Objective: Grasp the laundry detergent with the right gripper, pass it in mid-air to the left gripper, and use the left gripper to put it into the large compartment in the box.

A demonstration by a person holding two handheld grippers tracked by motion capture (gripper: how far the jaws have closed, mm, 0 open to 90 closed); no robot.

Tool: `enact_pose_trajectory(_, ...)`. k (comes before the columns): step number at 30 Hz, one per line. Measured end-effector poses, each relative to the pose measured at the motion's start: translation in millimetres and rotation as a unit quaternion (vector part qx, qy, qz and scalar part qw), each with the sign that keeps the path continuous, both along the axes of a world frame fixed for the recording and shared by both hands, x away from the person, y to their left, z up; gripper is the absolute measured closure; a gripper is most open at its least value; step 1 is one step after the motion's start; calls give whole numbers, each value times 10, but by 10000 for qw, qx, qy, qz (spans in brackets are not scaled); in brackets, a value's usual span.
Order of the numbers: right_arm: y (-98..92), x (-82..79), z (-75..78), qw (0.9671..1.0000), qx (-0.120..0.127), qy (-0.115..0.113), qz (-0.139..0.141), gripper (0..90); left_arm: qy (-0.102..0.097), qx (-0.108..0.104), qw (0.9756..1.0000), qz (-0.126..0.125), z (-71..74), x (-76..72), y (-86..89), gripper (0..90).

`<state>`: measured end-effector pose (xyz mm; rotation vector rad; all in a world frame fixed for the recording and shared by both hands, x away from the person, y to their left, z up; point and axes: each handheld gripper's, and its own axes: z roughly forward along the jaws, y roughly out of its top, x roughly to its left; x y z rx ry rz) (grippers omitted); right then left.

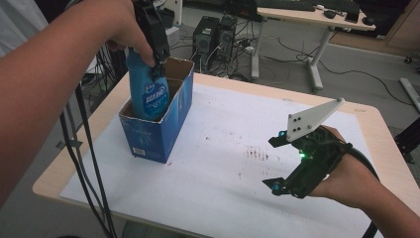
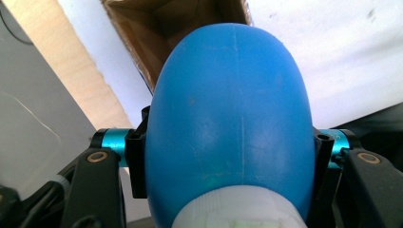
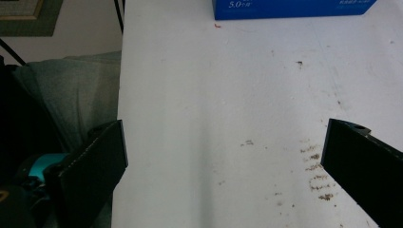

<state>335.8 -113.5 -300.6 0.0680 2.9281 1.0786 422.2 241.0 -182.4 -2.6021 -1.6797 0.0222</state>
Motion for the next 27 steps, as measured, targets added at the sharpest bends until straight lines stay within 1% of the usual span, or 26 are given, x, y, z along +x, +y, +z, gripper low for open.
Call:
enact_pose_trajectory(2, -1, -3, -2, 10000, 1, -11, -14, 6, 29, 27, 9999, -93, -95, 3, -1, 384)
enact_pose_trajectory(4, -2, -7, -1, 10000, -5, -2, -15, 6, 60, 45, 9997, -251, -180, 5, -5, 384)
enact_pose_trajectory(8, 3, -11, -7, 10000, -66, 18, -36, 6, 142, 39, 9978, -644, -333, 12, -15, 384)
enact_pose_trajectory(9, 3, -11, -7, 10000, -66, 18, -36, 6, 142, 39, 9978, -644, -333, 12, -15, 384)
enact_pose_trajectory(10, 5, -10, -10, 10000, -78, 22, -45, 6, 136, 21, 9961, -872, -406, 8, -31, 384)
enact_pose_trajectory(12, 14, 2, -23, 9999, -121, 27, -43, 6, 147, 35, 9940, -1080, -465, 10, -42, 384)
enact_pose_trajectory(13, 17, 4, -29, 9999, -125, 39, -50, 7, 166, 45, 9923, -1224, -494, 15, -44, 384)
enact_pose_trajectory(14, 20, 6, -33, 9999, -141, 48, -62, 6, 144, 49, 9912, -1315, -525, 16, -49, 384)
enact_pose_trajectory(16, 25, 13, -42, 9998, -156, 57, -70, 6, 164, 44, 9890, -1470, -584, 25, -47, 384)
enact_pose_trajectory(17, 28, 14, -45, 9998, -168, 70, -76, 6, 156, 10, 9871, -1591, -622, 32, -42, 384)
enact_pose_trajectory(19, 35, 16, -52, 9997, -189, 81, -87, 6, 133, -8, 9842, -1767, -674, 37, -34, 384)
enact_pose_trajectory(21, 43, 19, -62, 9997, -201, 81, -77, 7, 141, 22, 9797, -1998, -735, 40, -28, 384)
enact_pose_trajectory(23, 49, 26, -70, 9997, -233, 72, -49, 6, 110, 28, 9781, -2078, -807, 38, -30, 384)
enact_pose_trajectory(24, 53, 28, -73, 9997, -246, 76, -49, 7, 138, 52, 9761, -2167, -834, 45, -26, 384)
enact_pose_trajectory(26, 59, 33, -83, 9997, -244, 81, -59, 7, 141, 41, 9740, -2261, -905, 56, -21, 383)
enact_pose_trajectory(27, 62, 31, -88, 9996, -246, 111, -77, 6, 107, 9, 9744, -2245, -936, 57, -19, 383)
